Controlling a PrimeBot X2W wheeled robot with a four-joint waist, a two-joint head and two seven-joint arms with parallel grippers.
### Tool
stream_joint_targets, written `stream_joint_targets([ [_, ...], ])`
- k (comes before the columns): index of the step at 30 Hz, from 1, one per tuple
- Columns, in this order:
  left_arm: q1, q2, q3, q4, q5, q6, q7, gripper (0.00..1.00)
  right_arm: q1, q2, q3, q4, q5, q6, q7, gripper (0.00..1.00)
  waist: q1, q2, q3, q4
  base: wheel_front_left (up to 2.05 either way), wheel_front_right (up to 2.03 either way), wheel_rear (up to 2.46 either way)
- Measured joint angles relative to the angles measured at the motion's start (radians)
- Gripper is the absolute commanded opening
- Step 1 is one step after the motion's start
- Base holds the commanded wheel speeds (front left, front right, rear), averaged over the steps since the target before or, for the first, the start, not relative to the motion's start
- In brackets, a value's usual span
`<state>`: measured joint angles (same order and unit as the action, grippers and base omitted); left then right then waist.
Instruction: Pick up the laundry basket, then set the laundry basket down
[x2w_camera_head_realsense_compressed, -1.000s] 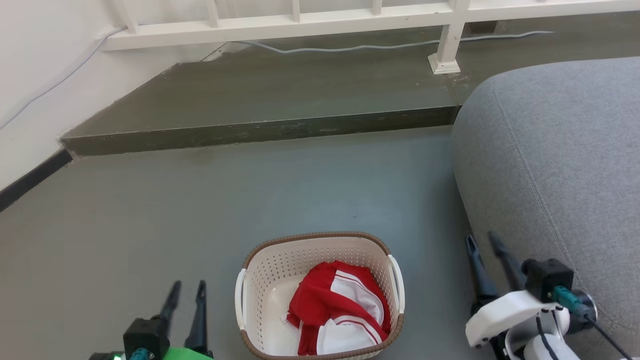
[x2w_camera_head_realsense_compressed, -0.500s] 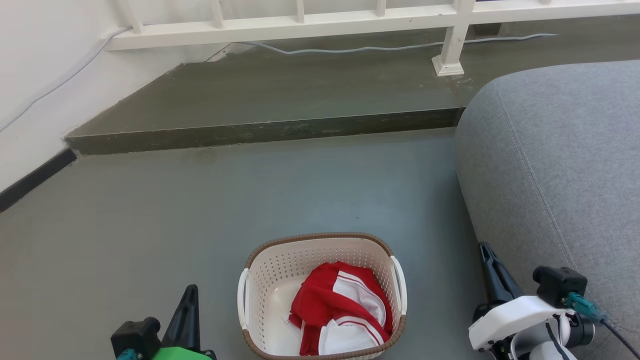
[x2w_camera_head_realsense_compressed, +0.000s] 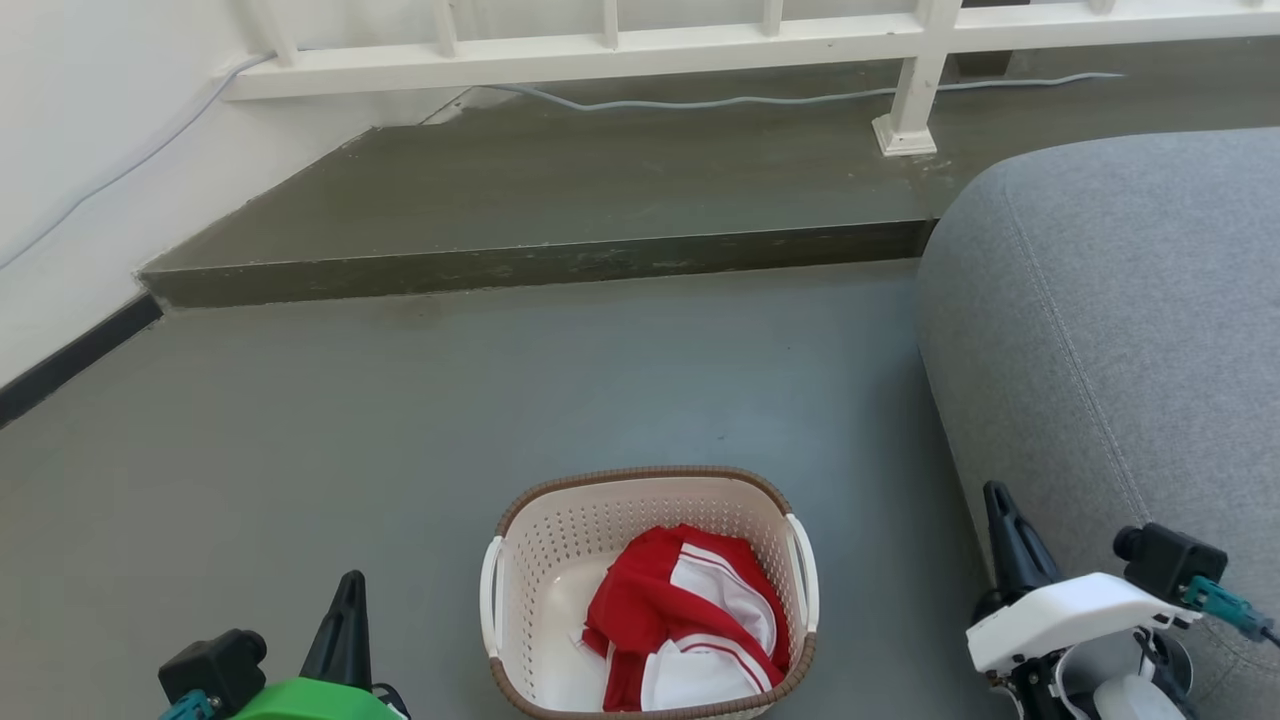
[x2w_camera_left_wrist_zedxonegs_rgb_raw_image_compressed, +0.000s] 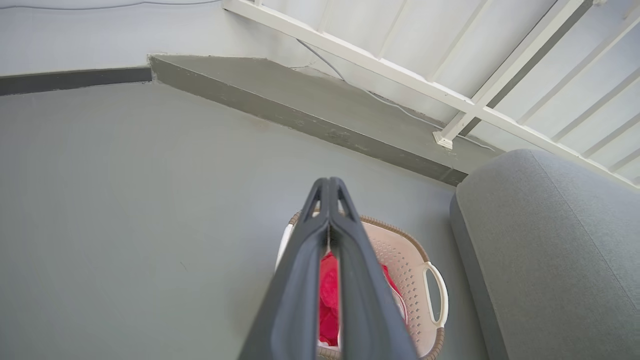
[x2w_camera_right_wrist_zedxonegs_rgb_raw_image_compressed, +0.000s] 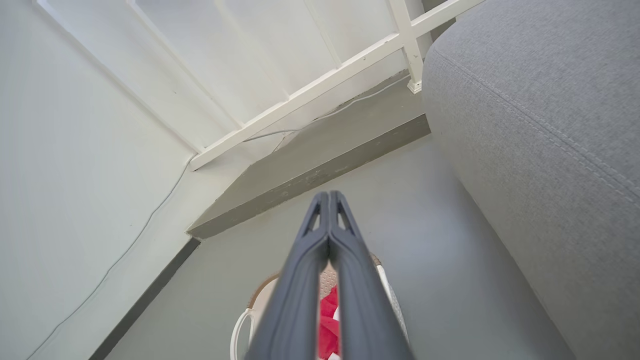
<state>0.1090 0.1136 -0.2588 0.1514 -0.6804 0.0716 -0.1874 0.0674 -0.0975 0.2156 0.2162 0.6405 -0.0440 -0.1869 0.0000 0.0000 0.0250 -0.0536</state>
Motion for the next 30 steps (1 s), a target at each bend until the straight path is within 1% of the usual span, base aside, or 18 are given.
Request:
stream_joint_targets([
  [4, -0.002, 0.000, 0.009, 0.001, -0.056, -0.002, 0.011, 0.00, -0.003, 0.000, -0.017, 0.000, 0.056, 0.005, 0.014, 0.00, 0.0000, 0.0000, -0.001, 0.003, 0.00, 0.00, 0.00],
  [30, -0.041, 0.000, 0.098, 0.030, -0.402, -0.065, 0.092, 0.00, -0.040, 0.000, -0.112, 0.006, 0.415, 0.055, 0.097, 0.00, 0.0000, 0.0000, -0.008, 0.022, 0.00, 0.00, 0.00],
])
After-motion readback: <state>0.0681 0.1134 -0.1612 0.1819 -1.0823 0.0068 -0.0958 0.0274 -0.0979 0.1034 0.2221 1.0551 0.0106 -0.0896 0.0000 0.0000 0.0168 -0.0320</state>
